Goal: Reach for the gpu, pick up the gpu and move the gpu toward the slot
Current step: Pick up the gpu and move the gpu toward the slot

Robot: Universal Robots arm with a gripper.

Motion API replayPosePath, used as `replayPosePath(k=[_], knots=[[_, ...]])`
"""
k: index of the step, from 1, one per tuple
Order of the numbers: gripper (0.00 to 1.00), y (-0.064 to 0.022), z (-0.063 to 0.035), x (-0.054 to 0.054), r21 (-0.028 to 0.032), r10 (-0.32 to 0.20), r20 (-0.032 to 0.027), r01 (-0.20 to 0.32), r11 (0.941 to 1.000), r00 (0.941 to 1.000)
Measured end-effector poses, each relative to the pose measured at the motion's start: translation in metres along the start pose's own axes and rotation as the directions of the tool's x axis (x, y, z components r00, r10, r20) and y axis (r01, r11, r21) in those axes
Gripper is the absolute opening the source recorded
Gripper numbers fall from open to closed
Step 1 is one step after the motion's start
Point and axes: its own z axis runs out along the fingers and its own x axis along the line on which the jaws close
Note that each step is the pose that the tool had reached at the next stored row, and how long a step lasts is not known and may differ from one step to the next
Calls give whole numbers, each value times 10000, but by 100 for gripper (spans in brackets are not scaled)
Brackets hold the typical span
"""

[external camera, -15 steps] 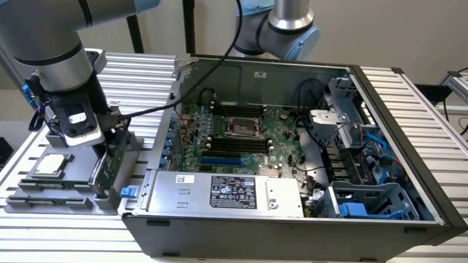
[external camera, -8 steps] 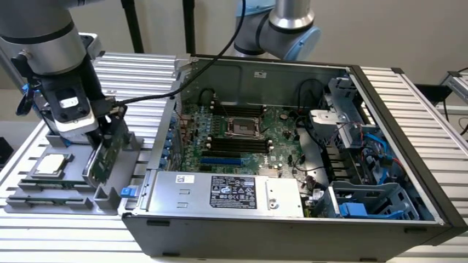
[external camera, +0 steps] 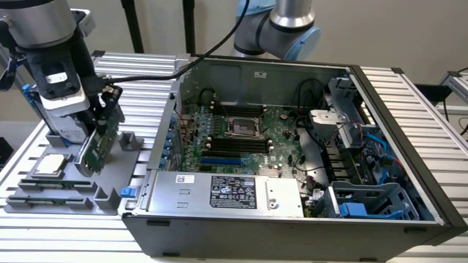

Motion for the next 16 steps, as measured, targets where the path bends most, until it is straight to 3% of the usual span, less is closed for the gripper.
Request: replayPosePath(k=[9,16], knots=[[26,20,-410,-106,0,-4,-14,4,10000,10000],[26,37,-728,-299,-7,-27,-37,27,10000,10000]])
